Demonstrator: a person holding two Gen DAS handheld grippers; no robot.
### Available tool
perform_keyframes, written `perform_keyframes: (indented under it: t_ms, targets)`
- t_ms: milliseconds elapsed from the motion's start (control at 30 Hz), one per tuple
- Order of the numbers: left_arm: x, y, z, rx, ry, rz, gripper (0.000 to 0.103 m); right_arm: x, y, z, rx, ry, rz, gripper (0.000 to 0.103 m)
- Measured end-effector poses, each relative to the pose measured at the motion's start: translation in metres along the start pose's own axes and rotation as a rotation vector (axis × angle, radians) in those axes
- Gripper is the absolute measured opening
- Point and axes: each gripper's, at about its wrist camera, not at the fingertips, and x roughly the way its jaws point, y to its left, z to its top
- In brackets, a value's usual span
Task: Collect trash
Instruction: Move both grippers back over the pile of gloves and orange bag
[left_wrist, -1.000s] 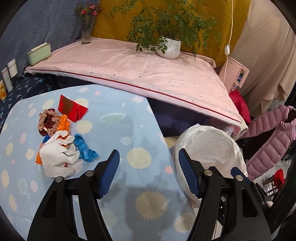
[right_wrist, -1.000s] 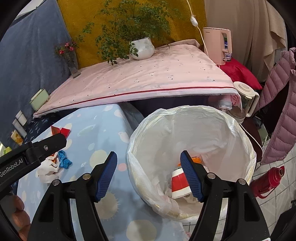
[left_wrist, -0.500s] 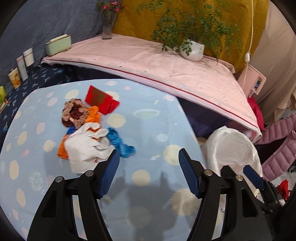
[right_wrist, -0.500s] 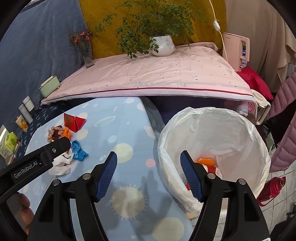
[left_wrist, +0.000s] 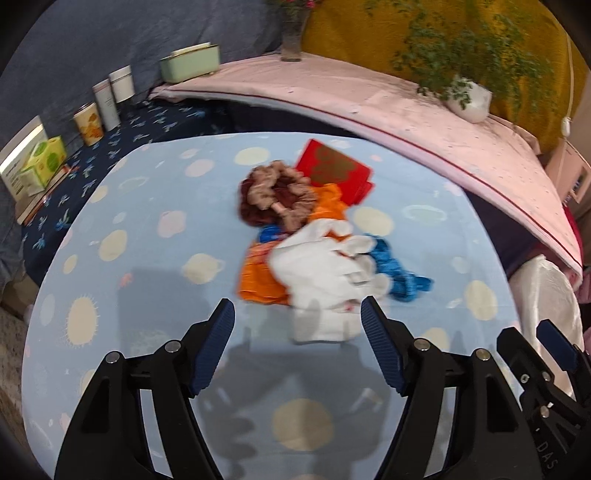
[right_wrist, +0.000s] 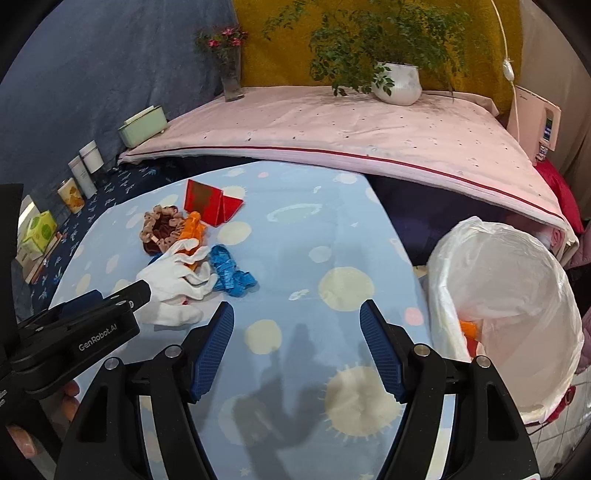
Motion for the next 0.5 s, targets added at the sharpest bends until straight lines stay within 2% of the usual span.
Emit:
perform_keyframes:
  t_ms: [200, 500]
  targets:
    - [0.014, 0.042, 0.003, -0.044, 0.026, 0.068, 0.068, 0.019, 0.040, 0.000, -0.056, 0.031, 0.040, 0.068]
    - [0.030, 0.090, 0.012, -0.105, 0.054, 0.096, 0.068, 0.052, 0.098, 0.002, -0.122, 0.077, 0.101, 0.068]
